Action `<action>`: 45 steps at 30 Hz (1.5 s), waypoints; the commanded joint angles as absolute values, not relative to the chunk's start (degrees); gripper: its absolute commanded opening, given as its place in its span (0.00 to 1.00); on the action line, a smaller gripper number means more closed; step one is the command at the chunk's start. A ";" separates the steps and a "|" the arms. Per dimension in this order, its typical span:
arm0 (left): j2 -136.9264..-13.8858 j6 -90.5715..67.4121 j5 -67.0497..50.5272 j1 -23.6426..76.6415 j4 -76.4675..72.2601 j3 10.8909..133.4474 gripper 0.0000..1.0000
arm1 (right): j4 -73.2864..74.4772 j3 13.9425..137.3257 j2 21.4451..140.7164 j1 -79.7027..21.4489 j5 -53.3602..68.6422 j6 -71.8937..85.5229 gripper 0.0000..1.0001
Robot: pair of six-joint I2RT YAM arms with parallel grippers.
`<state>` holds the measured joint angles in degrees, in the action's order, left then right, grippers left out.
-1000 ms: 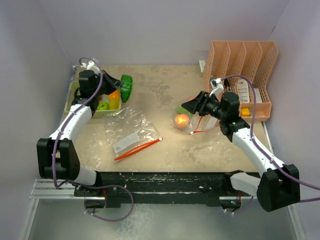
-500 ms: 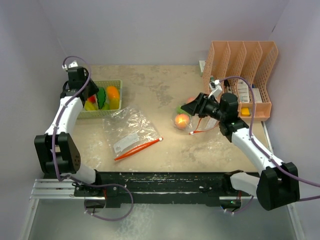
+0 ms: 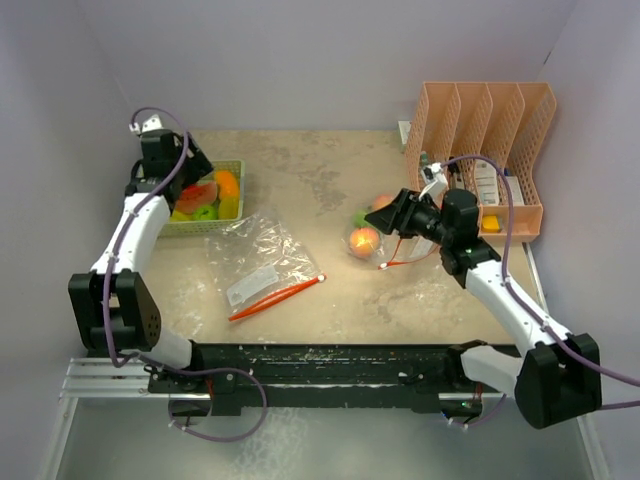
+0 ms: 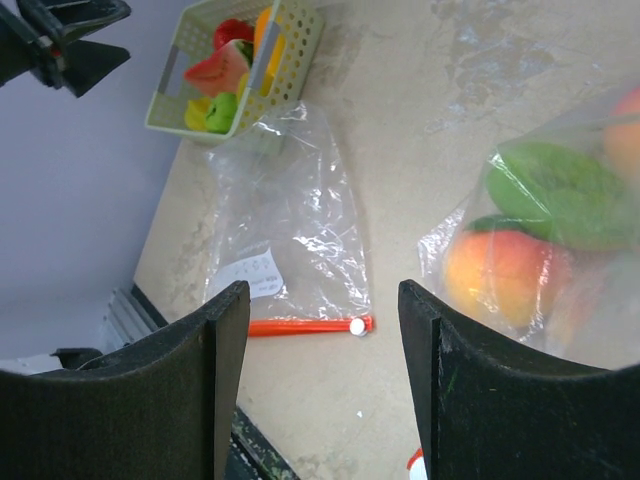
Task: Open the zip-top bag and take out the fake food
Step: Place the fake fruit in the bin, then pick up the fake fruit from the zipper food storage bag.
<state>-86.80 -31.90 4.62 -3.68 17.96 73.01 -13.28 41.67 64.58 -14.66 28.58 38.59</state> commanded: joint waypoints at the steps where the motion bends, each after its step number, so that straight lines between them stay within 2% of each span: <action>1: -81.75 -31.93 5.32 7.39 12.90 72.25 0.83 | -4.08 46.08 61.70 -14.50 18.67 31.59 0.63; 10: -89.75 -33.53 11.23 33.97 7.87 75.99 0.86 | 4.03 43.16 47.20 -13.58 -4.16 31.72 0.53; 14: -98.28 -35.24 9.53 38.19 7.72 79.98 0.86 | 10.24 42.78 45.40 -12.38 -11.73 32.68 0.34; 18: -103.86 -36.86 8.05 39.00 6.25 80.54 0.82 | 9.21 40.28 45.08 -11.35 -8.38 33.36 0.09; 20: -106.37 -37.41 6.99 39.14 5.26 80.51 0.80 | 5.93 38.80 45.84 -11.33 -4.96 33.82 0.00; 29: -114.31 -38.86 3.30 41.86 2.69 81.14 0.76 | -11.90 34.51 59.86 -11.25 6.41 37.85 0.00; 34: -114.98 -41.97 -1.74 42.16 -3.96 77.26 0.86 | -18.99 32.67 66.26 -11.25 9.75 39.65 0.00; 36: -115.86 -42.83 -3.18 42.10 -4.91 76.97 0.87 | -20.67 31.76 67.46 -11.25 9.84 39.73 0.00; 45: -123.23 -50.48 -11.71 42.01 -15.29 76.41 0.74 | -25.19 28.18 73.86 -11.08 7.71 38.22 0.00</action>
